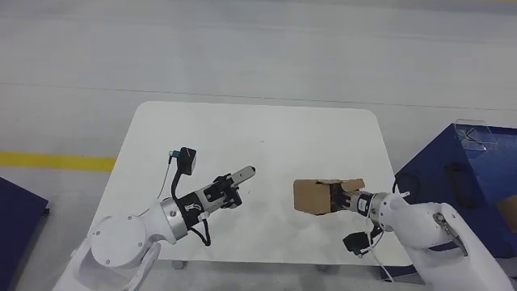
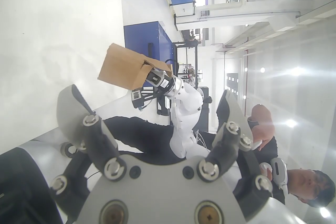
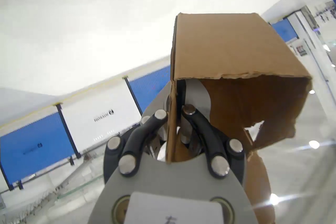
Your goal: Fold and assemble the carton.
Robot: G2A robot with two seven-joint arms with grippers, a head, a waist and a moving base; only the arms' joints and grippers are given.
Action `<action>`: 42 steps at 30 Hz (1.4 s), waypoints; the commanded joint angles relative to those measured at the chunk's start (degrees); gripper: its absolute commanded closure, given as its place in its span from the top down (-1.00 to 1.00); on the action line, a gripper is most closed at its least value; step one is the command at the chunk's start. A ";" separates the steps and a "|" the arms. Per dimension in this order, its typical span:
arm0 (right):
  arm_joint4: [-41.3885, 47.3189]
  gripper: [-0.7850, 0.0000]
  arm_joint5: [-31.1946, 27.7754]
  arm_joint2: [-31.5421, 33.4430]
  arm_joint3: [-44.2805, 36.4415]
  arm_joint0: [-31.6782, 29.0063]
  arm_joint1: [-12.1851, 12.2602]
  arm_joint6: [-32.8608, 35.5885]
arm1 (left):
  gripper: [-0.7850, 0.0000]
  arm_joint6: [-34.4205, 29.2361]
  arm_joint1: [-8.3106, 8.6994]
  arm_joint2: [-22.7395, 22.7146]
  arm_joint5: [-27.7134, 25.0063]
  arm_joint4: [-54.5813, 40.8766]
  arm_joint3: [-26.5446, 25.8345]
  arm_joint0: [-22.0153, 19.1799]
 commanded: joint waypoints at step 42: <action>-56.33 -1.00 49.17 9.46 27.96 1.58 -2.40 87.92 | 1.00 0.00 0.00 0.00 0.00 0.00 0.00 0.00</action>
